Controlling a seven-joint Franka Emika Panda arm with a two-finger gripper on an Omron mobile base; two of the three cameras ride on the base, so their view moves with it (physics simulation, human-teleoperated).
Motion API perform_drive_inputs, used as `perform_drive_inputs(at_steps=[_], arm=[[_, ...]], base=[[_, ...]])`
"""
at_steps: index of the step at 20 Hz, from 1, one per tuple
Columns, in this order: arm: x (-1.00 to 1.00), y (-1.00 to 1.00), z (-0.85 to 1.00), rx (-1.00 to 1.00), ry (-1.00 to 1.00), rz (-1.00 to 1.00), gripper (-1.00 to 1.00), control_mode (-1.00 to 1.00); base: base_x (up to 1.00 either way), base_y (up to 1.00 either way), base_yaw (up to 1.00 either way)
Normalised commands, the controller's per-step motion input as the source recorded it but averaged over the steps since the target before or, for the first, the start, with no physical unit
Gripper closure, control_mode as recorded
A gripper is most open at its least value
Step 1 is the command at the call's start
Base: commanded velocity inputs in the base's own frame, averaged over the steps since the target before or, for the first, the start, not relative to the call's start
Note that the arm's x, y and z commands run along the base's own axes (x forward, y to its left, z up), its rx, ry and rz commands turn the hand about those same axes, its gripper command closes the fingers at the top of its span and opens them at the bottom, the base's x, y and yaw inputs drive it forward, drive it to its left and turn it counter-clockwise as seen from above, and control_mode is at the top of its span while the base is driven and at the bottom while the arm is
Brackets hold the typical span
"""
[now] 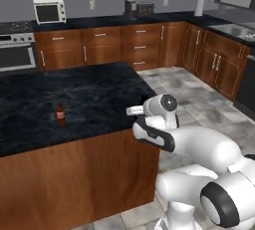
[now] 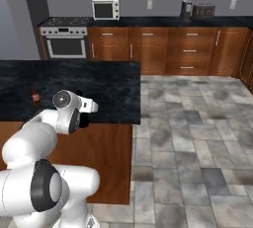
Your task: Place the large bottle from the dining counter next to the other large bottle outside the sink, and place the small bottle from the dining counter next to the other small bottle inside the sink.
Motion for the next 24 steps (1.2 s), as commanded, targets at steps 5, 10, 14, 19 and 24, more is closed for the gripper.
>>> perform_drive_inputs(at_steps=[5,10,14,19,24], arm=[[0.0,0.0,0.0,0.0,0.0,0.0,1.0,1.0],[0.0,0.0,0.0,0.0,0.0,0.0,1.0,1.0],[0.0,0.0,0.0,0.0,0.0,0.0,1.0,1.0],[0.0,0.0,0.0,0.0,0.0,0.0,1.0,1.0],[0.0,0.0,0.0,0.0,0.0,0.0,1.0,1.0]], base=[[0.04,-0.81,-0.08],[0.05,-0.75,-0.11],[0.11,-0.7,-0.16],[0.25,-0.56,-0.27],[0.6,-0.43,-0.28]])
